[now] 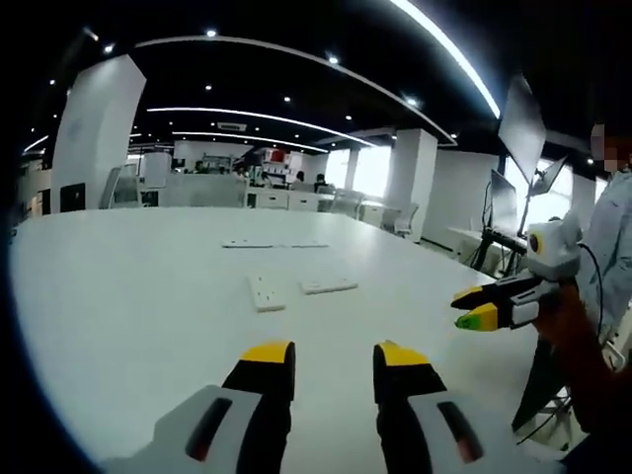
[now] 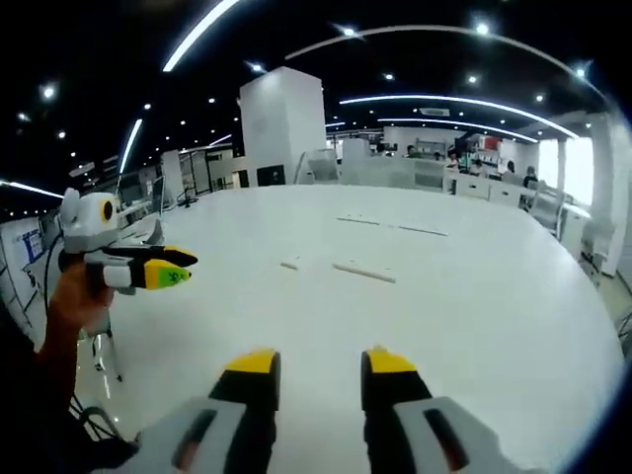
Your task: Locate the socket holder cover, grip the socket holder cover, clip it into the socket holder slot.
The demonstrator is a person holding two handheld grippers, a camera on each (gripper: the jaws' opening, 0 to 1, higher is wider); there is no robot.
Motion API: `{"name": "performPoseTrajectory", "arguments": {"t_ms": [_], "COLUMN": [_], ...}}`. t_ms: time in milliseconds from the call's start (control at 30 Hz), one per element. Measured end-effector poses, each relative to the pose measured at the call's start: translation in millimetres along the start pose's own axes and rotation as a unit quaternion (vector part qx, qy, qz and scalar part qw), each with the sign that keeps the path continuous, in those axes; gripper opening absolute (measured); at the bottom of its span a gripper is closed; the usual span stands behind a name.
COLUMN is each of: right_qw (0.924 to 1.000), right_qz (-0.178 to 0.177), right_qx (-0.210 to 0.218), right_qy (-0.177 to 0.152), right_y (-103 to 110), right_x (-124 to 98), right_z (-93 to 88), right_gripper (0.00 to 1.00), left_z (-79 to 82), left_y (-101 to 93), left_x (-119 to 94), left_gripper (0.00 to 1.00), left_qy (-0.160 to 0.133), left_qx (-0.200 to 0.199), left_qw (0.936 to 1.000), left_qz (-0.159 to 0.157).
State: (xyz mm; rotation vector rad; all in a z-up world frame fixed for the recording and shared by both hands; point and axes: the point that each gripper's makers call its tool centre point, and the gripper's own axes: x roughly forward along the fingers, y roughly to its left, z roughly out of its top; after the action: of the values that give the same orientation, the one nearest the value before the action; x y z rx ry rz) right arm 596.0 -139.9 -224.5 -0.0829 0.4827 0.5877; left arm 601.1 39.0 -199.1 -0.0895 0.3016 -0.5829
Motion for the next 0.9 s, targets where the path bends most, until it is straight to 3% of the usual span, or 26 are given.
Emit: {"name": "performPoseTrajectory", "arguments": {"t_ms": [433,900], "right_qw": [0.9998,0.9987], "right_qz": [-0.014,-0.028], "right_qx": [0.014,0.039], "right_qy": [-0.01,-0.02], "right_y": [4,2], "right_x": [-23,-50], "right_z": [-18.3,-36.0], "right_gripper": [0.36,0.36], "left_z": [-17.2,-13.3], "left_y": [12.0,4.4], "left_x": [-30,-44], "left_gripper": [0.33,0.37], "left_qy": [-0.001,-0.011], "left_qx": [-0.008,-0.01], "left_qw": [0.9994,0.9992], "left_qz": [0.035,0.038]}}
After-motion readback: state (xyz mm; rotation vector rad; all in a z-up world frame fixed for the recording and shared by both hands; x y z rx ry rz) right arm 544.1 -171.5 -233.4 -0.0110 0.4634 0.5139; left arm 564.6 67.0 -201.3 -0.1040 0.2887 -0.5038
